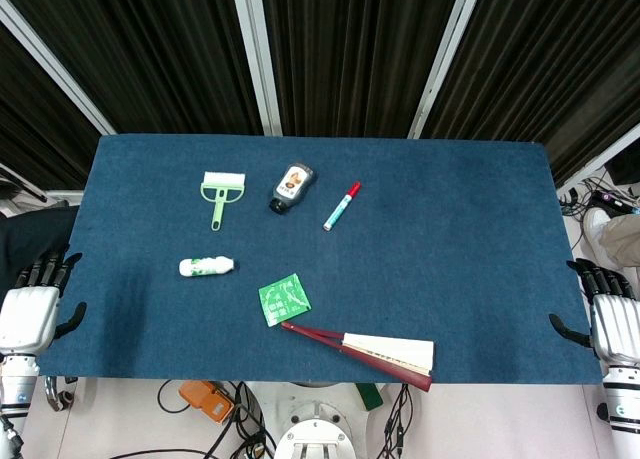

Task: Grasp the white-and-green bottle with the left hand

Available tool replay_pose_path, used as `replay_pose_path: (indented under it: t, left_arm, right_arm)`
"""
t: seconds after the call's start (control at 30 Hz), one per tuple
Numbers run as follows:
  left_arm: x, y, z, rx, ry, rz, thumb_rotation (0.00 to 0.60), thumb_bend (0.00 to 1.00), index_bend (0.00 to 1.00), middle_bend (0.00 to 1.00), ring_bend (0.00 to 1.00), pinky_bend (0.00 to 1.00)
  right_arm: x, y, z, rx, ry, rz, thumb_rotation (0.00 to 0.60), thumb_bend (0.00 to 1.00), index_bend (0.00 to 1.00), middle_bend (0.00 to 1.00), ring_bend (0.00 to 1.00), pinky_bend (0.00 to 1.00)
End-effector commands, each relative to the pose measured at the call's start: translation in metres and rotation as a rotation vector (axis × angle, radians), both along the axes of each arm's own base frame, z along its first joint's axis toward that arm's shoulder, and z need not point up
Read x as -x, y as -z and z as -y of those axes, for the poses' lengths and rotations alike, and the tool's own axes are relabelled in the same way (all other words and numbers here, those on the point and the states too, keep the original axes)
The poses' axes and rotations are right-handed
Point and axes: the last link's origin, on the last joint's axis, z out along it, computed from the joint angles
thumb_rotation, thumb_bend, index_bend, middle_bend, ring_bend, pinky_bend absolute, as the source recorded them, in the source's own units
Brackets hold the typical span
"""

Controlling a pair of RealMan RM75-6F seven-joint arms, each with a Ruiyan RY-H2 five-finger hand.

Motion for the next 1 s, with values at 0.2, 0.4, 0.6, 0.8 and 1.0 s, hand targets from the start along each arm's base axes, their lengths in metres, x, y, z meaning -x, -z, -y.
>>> replay_pose_path:
  t: [0.2, 0.4, 0.6, 0.8, 1.0]
  left_arm:
    - [0.0, 0.0, 0.001, 0.001, -0.002, 0.0, 0.6, 0.32, 0.12, 0.03, 0.0, 0.15]
    - [0.0, 0.002, 0.0, 0.01, 0.002, 0.006, 0.6, 0.32, 0.12, 0.03, 0.0, 0.15]
    - [-0.009, 0.014, -0.004, 0.034, 0.037, 0.028, 0.6, 0.31, 0.12, 0.03, 0.0, 0.15]
    - [-0.033, 0.04, -0.019, 0.125, 0.13, 0.056, 0.6, 0.28, 0.12, 0.05, 0.0, 0.15]
    - [-0.06, 0.072, -0.047, 0.233, 0.188, 0.122, 0.6, 0.25, 0.12, 0.05, 0.0, 0.15]
  right_arm:
    - [0.0, 0.0, 0.0, -0.002, 0.0, 0.0, 0.6, 0.32, 0.23, 0.21, 0.21, 0.18]
    - [0.0, 0.001, 0.0, -0.003, 0.003, -0.003, 0.6, 0.32, 0.23, 0.21, 0.21, 0.18]
    - [0.0, 0.002, 0.001, -0.009, 0.009, 0.001, 0.6, 0.32, 0.23, 0.21, 0.21, 0.18]
    - [0.0, 0.002, 0.001, -0.013, 0.011, 0.001, 0.6, 0.32, 0.23, 0.21, 0.21, 0.18]
    - [0.001, 0.002, 0.002, -0.016, 0.019, 0.003, 0.6, 0.32, 0.23, 0.21, 0.21, 0.18]
